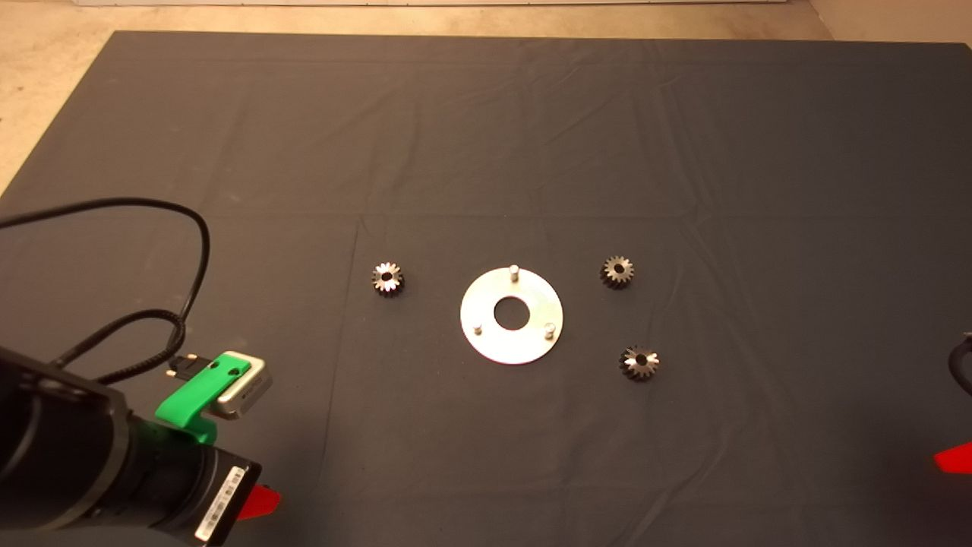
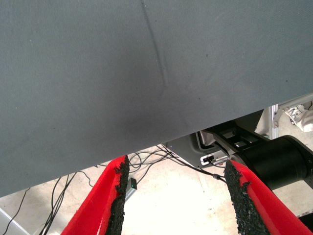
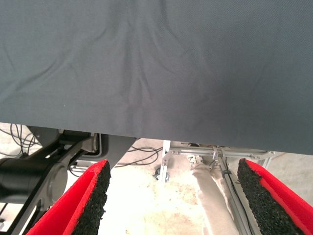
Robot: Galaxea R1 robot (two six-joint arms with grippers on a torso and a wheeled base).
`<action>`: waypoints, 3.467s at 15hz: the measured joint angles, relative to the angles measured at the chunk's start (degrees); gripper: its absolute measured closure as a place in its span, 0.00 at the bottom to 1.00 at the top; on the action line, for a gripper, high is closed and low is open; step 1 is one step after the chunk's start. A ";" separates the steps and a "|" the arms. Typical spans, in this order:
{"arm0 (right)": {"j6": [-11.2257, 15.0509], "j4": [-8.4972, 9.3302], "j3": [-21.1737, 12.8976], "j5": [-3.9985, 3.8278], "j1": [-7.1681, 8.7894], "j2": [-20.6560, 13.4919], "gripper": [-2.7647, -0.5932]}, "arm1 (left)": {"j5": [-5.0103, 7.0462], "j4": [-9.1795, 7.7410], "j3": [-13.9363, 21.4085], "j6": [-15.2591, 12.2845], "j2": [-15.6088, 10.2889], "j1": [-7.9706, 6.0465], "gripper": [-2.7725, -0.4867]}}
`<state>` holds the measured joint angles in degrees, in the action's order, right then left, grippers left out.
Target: Install three planetary gears onto the carrier pins
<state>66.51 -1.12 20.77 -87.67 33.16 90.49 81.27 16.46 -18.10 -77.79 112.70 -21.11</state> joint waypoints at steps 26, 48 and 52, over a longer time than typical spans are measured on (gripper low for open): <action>12.11 -21.99 8.94 6.89 -16.82 36.16 0.39 | -0.27 0.00 0.00 -1.07 0.33 0.00 0.64; 2.23 -24.78 20.38 6.39 -20.59 44.43 0.39 | -0.27 0.00 0.00 -1.26 0.44 0.00 0.64; 1.36 -24.83 20.41 5.18 -20.59 44.96 0.39 | -0.27 0.02 0.00 -1.26 0.44 0.00 0.64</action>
<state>67.87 -25.95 41.18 -82.49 12.57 135.45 81.00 16.48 -18.10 -79.04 113.14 -21.11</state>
